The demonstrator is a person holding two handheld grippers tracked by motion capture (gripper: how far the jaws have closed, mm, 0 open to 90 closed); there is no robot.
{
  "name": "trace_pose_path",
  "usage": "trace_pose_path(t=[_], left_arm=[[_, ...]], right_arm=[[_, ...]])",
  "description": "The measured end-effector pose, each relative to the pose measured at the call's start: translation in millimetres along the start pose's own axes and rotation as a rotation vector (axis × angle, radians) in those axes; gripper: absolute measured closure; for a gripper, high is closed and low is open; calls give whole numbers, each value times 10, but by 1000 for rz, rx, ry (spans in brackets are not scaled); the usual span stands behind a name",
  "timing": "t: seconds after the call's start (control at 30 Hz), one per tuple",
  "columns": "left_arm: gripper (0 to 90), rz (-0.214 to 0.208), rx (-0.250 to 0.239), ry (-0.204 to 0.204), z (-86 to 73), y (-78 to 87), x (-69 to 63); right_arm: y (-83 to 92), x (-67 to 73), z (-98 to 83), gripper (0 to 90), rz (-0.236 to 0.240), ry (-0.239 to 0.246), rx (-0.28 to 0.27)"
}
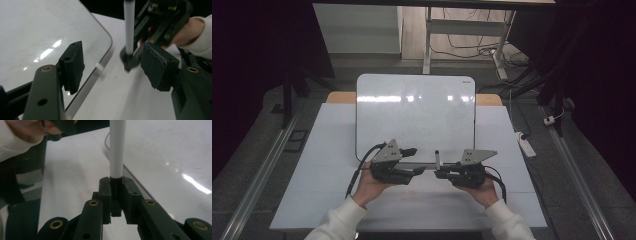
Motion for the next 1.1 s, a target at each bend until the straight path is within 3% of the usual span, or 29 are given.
trace_pose_path(t=[0.1, 0.2, 0.3, 0.33, 0.4, 0.47, 0.57, 0.67, 0.73, 0.83, 0.9, 1.03, 1.07, 1.1], left_arm=[[376, -44, -11, -11, 67, -78, -71], [450, -96, -26, -22, 107, -109, -139], [665, -111, -39, -41, 118, -114, -166], [757, -138, -45, -30, 127, -108, -178], [794, -184, -53, 10, 146, -100, -194], [808, -148, -63, 20, 166, -103, -159], [809, -105, -61, 53, 175, -121, -106], [809, -73, -48, 84, 173, -164, -87], [809, -61, -43, 105, 180, -194, -99], [809, -64, -39, 133, 197, -229, -132], [809, -66, -41, 153, 208, -249, -145], [796, -40, -45, 181, 229, -262, -113], [747, -6, -39, 176, 234, -256, -95], [627, 28, -33, 163, 234, -232, -68]], right_arm=[[-64, 42, -38, 779, 31, 6, 34], [-103, 63, -78, 779, 59, -1, 61], [-125, 83, -113, 779, 81, 2, 85], [-129, 92, -121, 779, 85, 6, 94], [-129, 99, -120, 770, 75, 9, 94], [-98, 71, -87, 652, -11, 23, 72], [-18, 102, 15, 542, -228, 64, -21], [23, 185, 73, 549, -441, 158, -20], [-5, 221, 101, 607, -514, 182, -10], [-33, 157, 126, 676, -600, 176, 10], [-41, 108, 144, 773, -619, 163, 12], [5, 45, 173, 806, -645, 150, 11], [13, 45, 183, 807, -645, 152, 12], [26, 44, 198, 807, -644, 150, 6]])
Point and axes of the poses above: each handheld gripper's, and its own axes: y roughly backward along the jaws, z roughly out of its top, x roughly to its left, the point moved 10 cm from there along -y, roughly forward along the jaws, and after that the axes turned 13 degrees about z, right-handed, at the moved point
